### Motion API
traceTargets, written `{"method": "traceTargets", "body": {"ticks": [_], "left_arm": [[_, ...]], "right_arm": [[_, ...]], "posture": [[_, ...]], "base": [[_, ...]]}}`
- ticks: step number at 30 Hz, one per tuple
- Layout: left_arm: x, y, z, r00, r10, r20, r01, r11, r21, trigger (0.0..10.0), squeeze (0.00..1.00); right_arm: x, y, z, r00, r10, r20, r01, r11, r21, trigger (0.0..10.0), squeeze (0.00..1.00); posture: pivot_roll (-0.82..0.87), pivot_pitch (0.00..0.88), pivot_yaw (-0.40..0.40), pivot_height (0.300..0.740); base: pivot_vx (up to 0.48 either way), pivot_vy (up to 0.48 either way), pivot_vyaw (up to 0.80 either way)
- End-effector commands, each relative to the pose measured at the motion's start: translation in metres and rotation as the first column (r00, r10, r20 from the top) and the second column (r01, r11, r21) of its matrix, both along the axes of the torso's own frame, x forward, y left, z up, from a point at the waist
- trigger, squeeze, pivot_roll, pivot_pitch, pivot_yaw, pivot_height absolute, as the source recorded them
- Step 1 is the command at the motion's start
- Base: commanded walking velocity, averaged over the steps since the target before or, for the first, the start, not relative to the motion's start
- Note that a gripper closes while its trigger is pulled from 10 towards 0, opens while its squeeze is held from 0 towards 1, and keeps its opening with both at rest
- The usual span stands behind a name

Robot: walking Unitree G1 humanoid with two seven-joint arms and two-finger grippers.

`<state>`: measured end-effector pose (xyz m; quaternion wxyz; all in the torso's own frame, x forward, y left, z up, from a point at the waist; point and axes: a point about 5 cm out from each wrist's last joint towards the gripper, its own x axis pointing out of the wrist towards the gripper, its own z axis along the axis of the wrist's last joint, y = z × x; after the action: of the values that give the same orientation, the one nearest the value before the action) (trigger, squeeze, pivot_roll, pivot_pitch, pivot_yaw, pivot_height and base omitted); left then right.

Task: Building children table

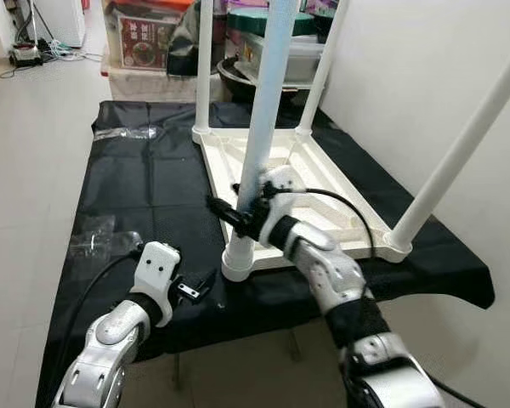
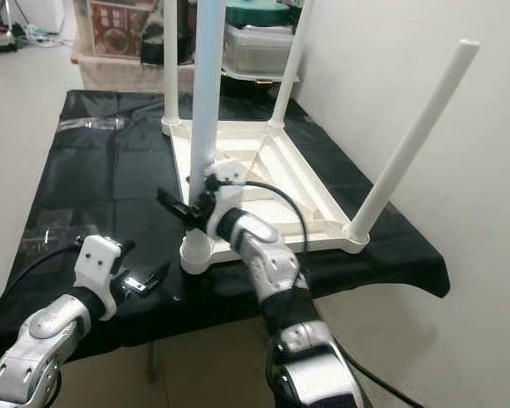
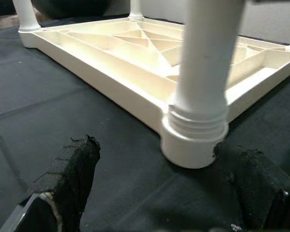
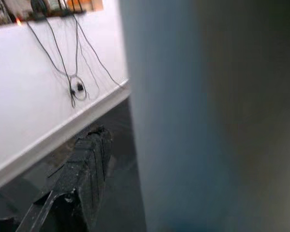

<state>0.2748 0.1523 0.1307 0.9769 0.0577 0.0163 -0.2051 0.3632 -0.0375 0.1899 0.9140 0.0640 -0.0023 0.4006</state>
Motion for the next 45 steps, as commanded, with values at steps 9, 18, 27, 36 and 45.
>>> {"method": "traceTargets", "body": {"ticks": [9, 18, 27, 36, 45], "left_arm": [[-0.001, 0.002, -0.005, 1.0, 0.001, -0.022, -0.001, 1.0, 0.012, 10.0, 0.0], [-0.002, -0.002, -0.007, 1.0, -0.004, -0.027, 0.005, 1.0, 0.008, 10.0, 0.0], [-0.004, -0.002, -0.009, 0.999, -0.003, -0.033, 0.003, 1.0, 0.005, 10.0, 0.0], [-0.004, -0.001, -0.008, 1.0, -0.002, -0.031, 0.003, 1.0, 0.004, 10.0, 0.0], [0.0, -0.002, -0.007, 1.0, -0.006, -0.023, 0.007, 1.0, 0.009, 10.0, 0.0]], "right_arm": [[0.029, -0.078, -0.021, 0.562, -0.806, -0.188, 0.797, 0.588, -0.14, 0.0, 0.0], [-0.005, -0.114, -0.046, 0.239, -0.959, -0.154, 0.934, 0.27, -0.235, 0.0, 0.0], [-0.004, -0.097, -0.058, 0.398, -0.834, -0.383, 0.798, 0.52, -0.305, 10.0, 1.0], [0.004, -0.093, 0.001, 0.605, -0.779, -0.161, 0.777, 0.623, -0.095, 10.0, 0.0], [0.004, -0.082, 0.038, 0.977, -0.09, 0.194, 0.106, 0.992, -0.072, 10.0, 0.0]], "posture": [[0.16, 0.0, -0.177, 0.74], [0.14, 0.0, -0.162, 0.74], [0.13, 0.0, -0.16, 0.74], [0.12, 0.0, -0.156, 0.74], [0.14, 0.0, -0.172, 0.74]], "base": [[0.0, 0.0, 0.0], [0.0, 0.0, 0.0], [0.0, 0.0, 0.0], [0.0, 0.0, 0.0], [0.0, 0.0, 0.0]]}}
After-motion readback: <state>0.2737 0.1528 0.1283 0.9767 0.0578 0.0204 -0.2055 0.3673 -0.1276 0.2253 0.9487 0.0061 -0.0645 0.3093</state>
